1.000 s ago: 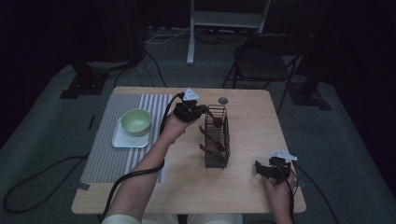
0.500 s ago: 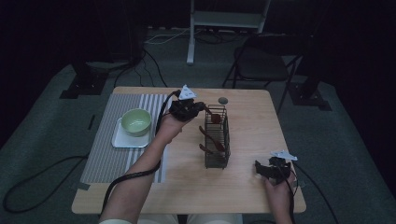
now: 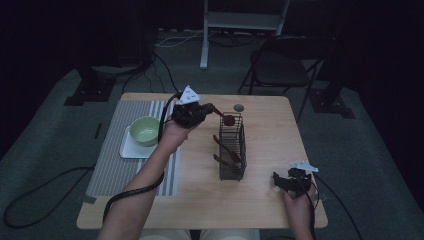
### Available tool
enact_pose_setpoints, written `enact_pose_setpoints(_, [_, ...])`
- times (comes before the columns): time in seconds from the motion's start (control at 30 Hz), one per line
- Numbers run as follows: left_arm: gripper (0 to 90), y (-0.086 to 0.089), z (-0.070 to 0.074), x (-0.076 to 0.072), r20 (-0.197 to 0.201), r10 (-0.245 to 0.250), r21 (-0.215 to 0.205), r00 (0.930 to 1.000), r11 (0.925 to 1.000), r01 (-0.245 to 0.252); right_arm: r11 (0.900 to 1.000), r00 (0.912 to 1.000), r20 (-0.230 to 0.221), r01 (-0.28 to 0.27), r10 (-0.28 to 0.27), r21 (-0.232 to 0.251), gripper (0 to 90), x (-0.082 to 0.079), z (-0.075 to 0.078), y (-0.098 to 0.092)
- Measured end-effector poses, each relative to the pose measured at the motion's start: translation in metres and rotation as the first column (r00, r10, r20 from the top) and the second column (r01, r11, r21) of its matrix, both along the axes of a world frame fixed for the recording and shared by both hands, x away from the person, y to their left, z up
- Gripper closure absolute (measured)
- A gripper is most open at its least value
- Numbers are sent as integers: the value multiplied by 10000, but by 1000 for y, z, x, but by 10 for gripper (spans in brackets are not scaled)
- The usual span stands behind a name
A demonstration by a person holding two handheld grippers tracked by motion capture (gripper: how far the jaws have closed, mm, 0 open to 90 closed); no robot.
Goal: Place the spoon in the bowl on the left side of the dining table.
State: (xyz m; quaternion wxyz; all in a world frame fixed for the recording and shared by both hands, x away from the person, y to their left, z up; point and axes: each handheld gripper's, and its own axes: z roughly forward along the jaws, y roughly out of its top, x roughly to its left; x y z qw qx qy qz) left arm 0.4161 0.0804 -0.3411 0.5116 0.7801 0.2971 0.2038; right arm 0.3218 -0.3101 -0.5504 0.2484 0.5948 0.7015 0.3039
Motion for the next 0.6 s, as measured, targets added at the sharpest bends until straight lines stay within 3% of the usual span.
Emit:
enact_pose_setpoints(0.23, [840, 18, 14, -9, 416, 366, -103, 9985, 9993, -362, 10000, 10000, -3, 1, -1, 3, 124, 0, 0, 0])
enact_pose_setpoints(0.6, [840, 47, 22, -17, 554, 779, -126, 9954, 9969, -773, 10000, 10000, -1, 4, -4, 1, 124, 0, 0, 0])
